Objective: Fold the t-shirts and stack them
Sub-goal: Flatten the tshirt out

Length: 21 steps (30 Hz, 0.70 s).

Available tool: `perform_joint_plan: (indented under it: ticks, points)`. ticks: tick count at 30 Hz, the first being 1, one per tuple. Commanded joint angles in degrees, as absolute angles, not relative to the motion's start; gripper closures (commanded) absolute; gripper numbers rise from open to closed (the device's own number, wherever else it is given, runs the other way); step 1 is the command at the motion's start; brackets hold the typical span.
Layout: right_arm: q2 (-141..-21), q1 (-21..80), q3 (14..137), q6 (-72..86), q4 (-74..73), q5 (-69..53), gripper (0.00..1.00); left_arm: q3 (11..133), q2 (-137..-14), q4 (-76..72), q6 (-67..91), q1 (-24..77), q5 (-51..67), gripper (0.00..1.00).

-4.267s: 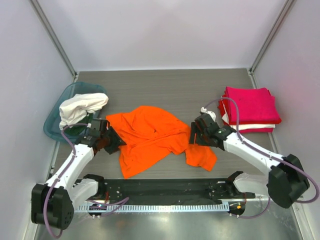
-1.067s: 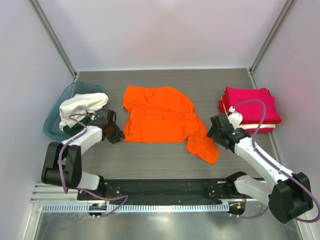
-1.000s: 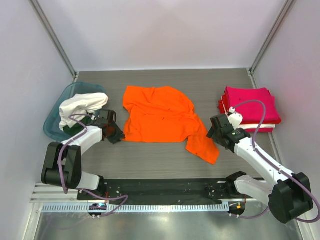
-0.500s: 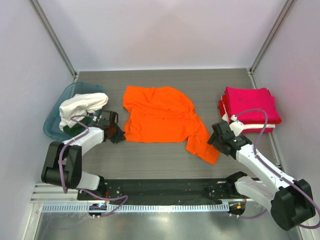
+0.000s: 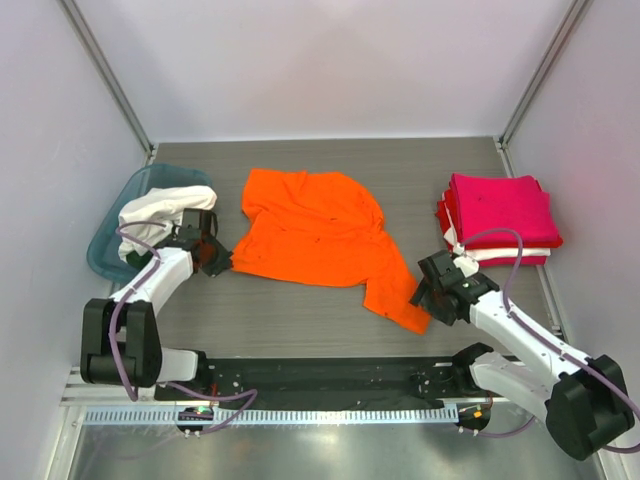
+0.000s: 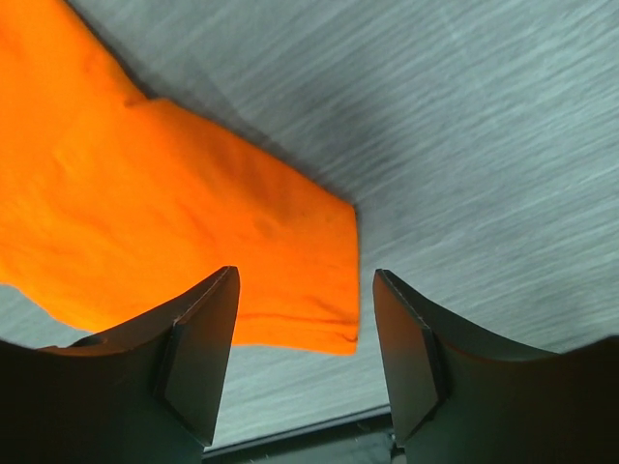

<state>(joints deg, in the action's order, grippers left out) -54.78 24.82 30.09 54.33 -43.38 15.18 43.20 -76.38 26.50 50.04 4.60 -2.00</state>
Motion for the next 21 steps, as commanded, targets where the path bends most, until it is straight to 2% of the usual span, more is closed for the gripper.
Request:
perform_joint_plan:
  ticks: [1, 11, 17, 21]
  points:
    - [-53.53, 27.85, 31.64, 55.98, -46.49, 14.77, 0.37, 45.70, -78.04, 27.16, 48.25, 3.08, -2.29, 1.00]
    - [-58.53, 39.80, 32.43, 66.44, -49.65, 16.86, 0.41, 47.81, -79.63, 24.96, 49.66, 2.29, -3.34, 1.00]
    - [-55.02, 40.08, 31.29, 69.34, -49.84, 16.88, 0.49, 48.95, -80.85, 24.61, 50.01, 1.59, -3.34, 1.00]
    - [-55.02, 40.51, 30.15, 70.40, -48.96, 15.91, 0.50, 48.78, -82.00, 24.00, 50.80, 0.26, -0.80, 1.00]
